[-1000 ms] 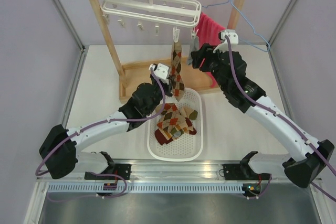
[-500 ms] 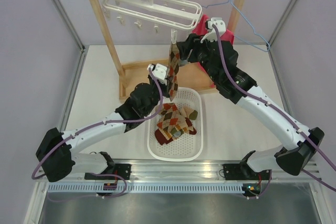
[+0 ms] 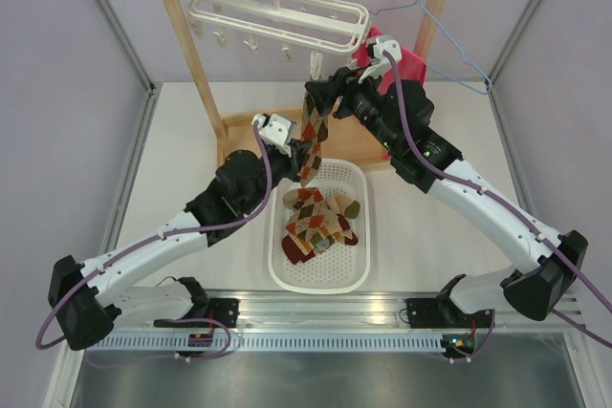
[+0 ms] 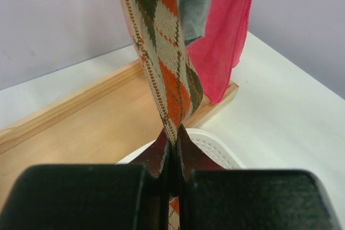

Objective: Remove the socks clipped to the hanger

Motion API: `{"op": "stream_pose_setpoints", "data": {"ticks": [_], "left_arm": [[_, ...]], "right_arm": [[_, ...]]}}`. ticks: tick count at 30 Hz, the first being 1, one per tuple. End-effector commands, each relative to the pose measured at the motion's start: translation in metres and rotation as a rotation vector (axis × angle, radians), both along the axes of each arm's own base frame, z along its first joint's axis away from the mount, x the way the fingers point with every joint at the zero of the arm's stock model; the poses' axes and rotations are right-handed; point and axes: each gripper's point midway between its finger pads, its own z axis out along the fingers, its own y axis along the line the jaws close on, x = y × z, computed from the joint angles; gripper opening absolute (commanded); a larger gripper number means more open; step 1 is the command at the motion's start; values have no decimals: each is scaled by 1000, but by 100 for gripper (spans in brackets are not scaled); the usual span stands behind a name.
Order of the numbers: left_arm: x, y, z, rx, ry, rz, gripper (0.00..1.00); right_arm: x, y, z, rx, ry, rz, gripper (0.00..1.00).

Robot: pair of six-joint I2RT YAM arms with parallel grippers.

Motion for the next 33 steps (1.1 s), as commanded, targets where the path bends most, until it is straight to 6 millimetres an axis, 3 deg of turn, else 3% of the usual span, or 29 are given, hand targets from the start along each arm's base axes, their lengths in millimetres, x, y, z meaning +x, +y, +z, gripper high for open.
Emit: {"op": "stream_pose_setpoints", "data": {"ticks": [1, 13, 21, 33], "left_arm": [[-17, -2, 35, -79, -4, -70, 2], [-40, 10, 48, -130, 46, -120, 2], [-52, 25, 68, -206, 60, -160, 2], [-69, 21, 71, -245, 129, -307, 2]], "right_arm": [[-15, -1, 35, 79, -90, 45, 65], [-9, 3, 40, 97, -132, 40, 66], [-12, 12, 37, 149, -132, 124, 66], [-21, 15, 28, 215, -111, 197, 66]]}}
